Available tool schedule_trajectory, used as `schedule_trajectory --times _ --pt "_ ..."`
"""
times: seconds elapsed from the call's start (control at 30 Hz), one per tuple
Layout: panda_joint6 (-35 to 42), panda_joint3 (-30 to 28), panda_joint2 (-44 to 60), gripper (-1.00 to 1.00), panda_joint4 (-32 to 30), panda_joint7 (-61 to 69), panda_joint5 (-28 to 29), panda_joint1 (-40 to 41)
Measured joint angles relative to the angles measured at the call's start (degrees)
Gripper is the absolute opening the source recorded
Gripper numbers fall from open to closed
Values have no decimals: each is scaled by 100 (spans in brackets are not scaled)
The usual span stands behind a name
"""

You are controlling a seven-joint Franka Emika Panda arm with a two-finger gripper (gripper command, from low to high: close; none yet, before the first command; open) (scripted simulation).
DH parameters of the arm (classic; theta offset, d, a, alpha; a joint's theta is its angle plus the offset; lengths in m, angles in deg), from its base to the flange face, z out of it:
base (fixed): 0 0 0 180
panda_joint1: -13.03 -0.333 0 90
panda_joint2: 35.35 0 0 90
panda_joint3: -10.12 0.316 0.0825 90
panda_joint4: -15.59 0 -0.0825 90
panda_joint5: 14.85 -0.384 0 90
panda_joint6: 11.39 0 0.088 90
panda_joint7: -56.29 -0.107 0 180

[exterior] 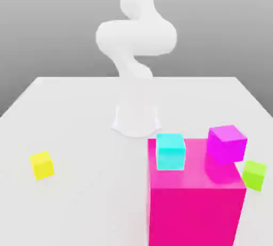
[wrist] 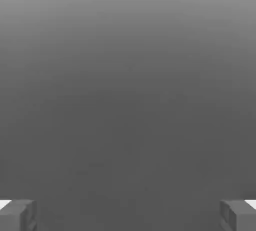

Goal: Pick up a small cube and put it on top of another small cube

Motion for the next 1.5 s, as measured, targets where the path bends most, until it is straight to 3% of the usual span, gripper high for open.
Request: schedule_trajectory --times 0.47,0.83,0.93,1.07,1.1,1.33,1.5 --pt "-1207 1653 2874 0 -794 11 867 -754" --pt "-2379 2439 5111 0 -1579 228 1289 -1738" --pt "-2793 2218 5616 0 -1591 11 1629 -1937" --pt "-3326 1474 6336 0 -1430 -527 2348 -2533" --pt "-3399 1362 6434 -100 -1407 -598 2441 -2625" --pt "-3388 1385 6418 -100 -1411 -595 2435 -2606" --pt "-2816 2108 5609 -100 -1613 96 1516 -2076"
